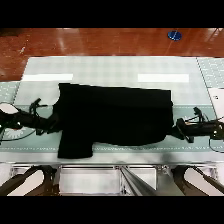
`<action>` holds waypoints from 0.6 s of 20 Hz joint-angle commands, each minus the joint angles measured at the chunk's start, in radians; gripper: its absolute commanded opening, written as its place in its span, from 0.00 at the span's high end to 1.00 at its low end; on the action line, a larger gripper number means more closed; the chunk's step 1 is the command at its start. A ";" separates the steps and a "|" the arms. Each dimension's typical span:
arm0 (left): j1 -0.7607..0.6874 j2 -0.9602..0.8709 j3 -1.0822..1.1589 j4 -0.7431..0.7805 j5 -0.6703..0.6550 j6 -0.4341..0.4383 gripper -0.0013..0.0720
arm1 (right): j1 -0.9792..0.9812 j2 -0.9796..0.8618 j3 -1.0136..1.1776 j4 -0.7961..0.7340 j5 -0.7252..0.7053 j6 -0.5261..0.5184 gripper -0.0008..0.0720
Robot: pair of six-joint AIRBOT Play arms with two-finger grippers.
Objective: Fold the shirts.
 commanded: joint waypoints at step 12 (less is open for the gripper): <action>-0.037 -0.404 0.694 -0.115 -0.055 -0.054 0.96 | 0.153 -0.302 0.541 0.044 -0.004 0.048 0.95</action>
